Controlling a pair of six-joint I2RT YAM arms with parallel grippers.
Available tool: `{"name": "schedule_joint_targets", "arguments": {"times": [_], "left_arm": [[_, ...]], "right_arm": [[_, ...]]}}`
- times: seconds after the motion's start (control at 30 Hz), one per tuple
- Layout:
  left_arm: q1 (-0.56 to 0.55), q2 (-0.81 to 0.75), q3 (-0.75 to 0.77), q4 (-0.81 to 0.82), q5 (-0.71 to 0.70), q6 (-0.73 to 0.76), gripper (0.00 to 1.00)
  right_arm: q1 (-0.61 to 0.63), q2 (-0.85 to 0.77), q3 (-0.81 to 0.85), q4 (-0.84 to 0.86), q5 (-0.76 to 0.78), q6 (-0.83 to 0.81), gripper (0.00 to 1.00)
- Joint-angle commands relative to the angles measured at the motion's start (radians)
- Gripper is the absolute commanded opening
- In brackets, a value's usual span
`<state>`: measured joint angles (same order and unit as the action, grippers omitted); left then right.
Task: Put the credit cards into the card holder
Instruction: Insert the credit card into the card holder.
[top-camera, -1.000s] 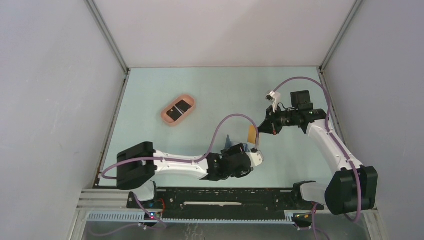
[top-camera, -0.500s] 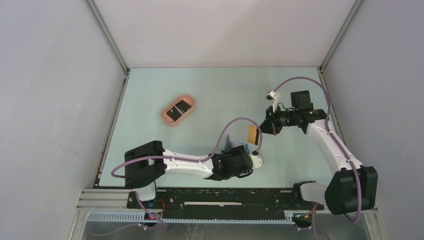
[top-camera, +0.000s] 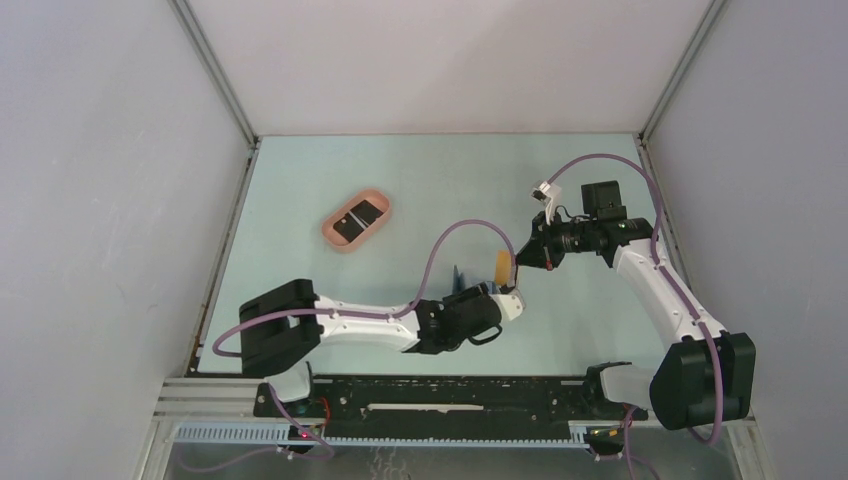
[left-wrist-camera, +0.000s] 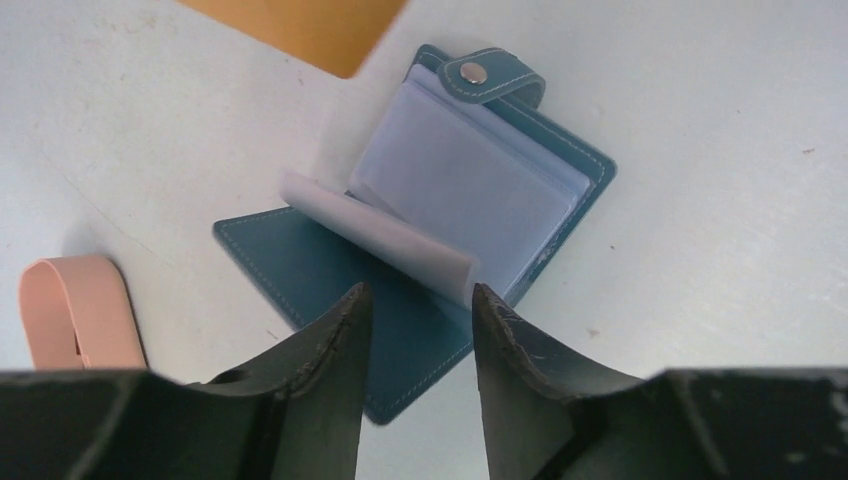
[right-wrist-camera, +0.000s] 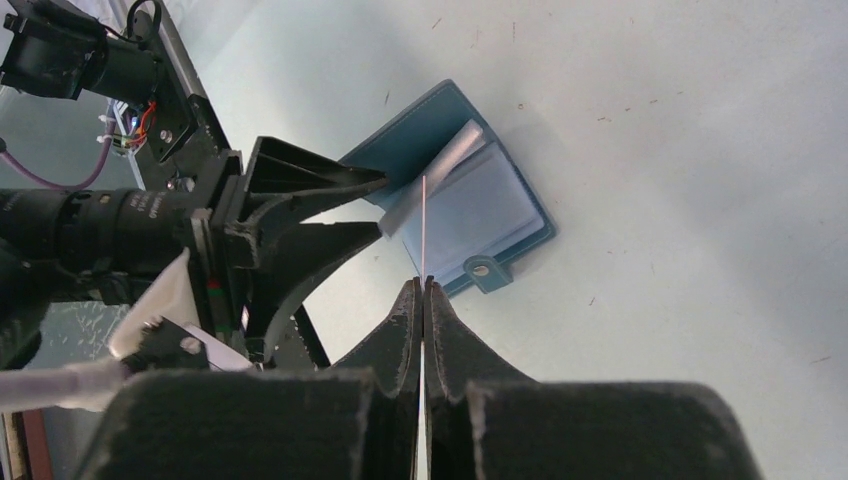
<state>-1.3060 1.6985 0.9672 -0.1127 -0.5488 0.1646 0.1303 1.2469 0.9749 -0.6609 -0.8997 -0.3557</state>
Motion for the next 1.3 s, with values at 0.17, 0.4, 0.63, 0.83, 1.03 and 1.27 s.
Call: {"name": "schedule_joint_targets", "arguments": {"times": [0.17,0.4,0.63,0.83,1.03,1.27], "left_arm": [[0.046,-0.084,-0.072,0.102,-0.026,-0.181,0.34],[0.068,-0.101,-0.116,0.107,-0.034,-0.315,0.24],[0.132,-0.136,-0.17,0.137,-0.011,-0.425,0.03],[0.192,-0.167,-0.226,0.201,0.065,-0.508,0.0],[0.249,-0.179,-0.292,0.311,0.191,-0.586,0.0],[0.263,-0.214,-0.34,0.376,0.26,-0.548,0.0]], "right_arm": [[-0.006,-0.014,0.001,0.008,-0.046,0.015,0.0],[0.002,0.031,-0.01,0.028,-0.123,0.048,0.0],[0.03,0.07,-0.041,0.117,-0.122,0.15,0.0],[0.04,0.105,-0.093,0.274,-0.077,0.336,0.0],[0.115,0.166,-0.107,0.431,0.127,0.577,0.0],[0.11,0.199,-0.087,0.43,0.171,0.58,0.0]]}}
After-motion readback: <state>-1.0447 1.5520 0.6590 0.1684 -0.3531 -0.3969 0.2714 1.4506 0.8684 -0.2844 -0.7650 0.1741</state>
